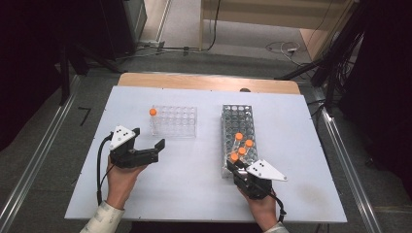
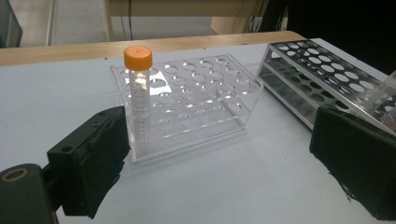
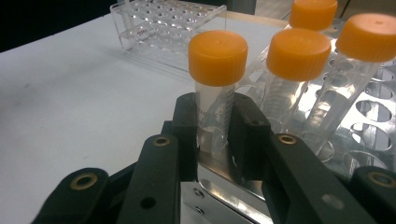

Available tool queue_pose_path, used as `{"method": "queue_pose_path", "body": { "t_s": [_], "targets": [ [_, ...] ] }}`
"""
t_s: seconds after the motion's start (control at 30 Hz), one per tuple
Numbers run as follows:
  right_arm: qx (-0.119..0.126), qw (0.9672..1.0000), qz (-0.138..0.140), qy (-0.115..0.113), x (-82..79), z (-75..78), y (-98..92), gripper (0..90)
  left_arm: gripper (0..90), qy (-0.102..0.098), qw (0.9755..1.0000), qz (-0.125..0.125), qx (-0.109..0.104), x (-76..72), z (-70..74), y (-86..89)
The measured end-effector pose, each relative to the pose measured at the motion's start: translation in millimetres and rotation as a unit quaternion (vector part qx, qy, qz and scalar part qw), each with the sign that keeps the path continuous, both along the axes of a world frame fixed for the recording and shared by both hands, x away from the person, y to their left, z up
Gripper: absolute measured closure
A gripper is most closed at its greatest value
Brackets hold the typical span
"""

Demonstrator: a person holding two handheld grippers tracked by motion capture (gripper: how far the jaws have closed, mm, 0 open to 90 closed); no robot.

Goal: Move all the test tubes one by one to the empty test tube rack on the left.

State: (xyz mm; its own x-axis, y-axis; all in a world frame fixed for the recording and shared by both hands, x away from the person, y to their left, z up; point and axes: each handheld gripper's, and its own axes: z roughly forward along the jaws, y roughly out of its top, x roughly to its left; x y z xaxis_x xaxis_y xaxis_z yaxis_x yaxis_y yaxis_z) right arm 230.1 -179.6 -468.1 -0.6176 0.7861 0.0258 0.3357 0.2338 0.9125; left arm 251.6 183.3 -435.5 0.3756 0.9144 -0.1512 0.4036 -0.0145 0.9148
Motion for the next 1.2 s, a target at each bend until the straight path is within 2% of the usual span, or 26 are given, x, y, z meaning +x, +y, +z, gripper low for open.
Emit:
{"method": "queue_pose_path", "body": {
  "t_s": [0.5, 0.6, 0.67, 0.73, 0.83, 0.93, 0.97, 1.03, 1.07, 1.1, 1.2],
  "targets": [
    [0.003, 0.9994, -0.001, -0.035, -7.7, 28.1, 1.9, 71.2, 5.1, 0.003, 0.9999, 0.005, -0.008, 0.5, 0.6, 3.2],
    [0.004, 0.9987, 0.004, -0.050, -11.9, 37.5, 2.5, 71.1, 5.1, 0.002, 1.0000, 0.005, -0.008, -0.3, 1.6, 3.5],
    [0.008, 0.9986, 0.007, -0.051, -13.2, 40.5, 2.8, 71.4, 5.1, 0.001, 1.0000, 0.006, -0.007, -0.5, 1.8, 2.9],
    [0.015, 0.9979, 0.020, -0.060, -16.1, 48.5, 7.5, 71.4, 5.1, 0.001, 1.0000, 0.003, -0.006, -0.9, 2.2, 2.1],
    [0.017, 0.9977, 0.029, -0.059, -16.9, 51.4, 13.2, 71.4, 5.1, -0.001, 1.0000, 0.002, -0.006, -2.2, 3.6, 0.2],
    [0.018, 0.9976, 0.047, -0.047, -13.1, 50.0, 28.5, 71.5, 5.1, -0.005, 1.0000, -0.002, -0.008, -4.0, 5.7, -1.7],
    [0.018, 0.9976, 0.047, -0.047, -13.1, 50.0, 28.5, 71.5, 5.1, -0.007, 0.9999, -0.003, -0.007, -4.6, 6.3, -2.5],
    [0.012, 0.9974, 0.058, -0.041, -8.9, 44.3, 44.4, 71.5, 5.2, -0.009, 0.9999, -0.008, -0.007, -6.0, 7.7, -3.9],
    [0.012, 0.9974, 0.058, -0.041, -8.9, 44.3, 44.4, 71.5, 5.2, -0.009, 0.9999, -0.011, -0.007, -6.7, 8.3, -4.6],
    [0.008, 0.9974, 0.064, -0.033, -5.2, 39.6, 55.2, 71.6, 5.3, -0.012, 0.9998, -0.011, -0.008, -7.5, 9.0, -5.6],
    [0.003, 0.9972, 0.070, -0.027, -2.0, 35.3, 65.3, 71.5, 5.7, -0.015, 0.9997, -0.018, -0.011, -9.8, 11.2, -6.9]
  ]
}}
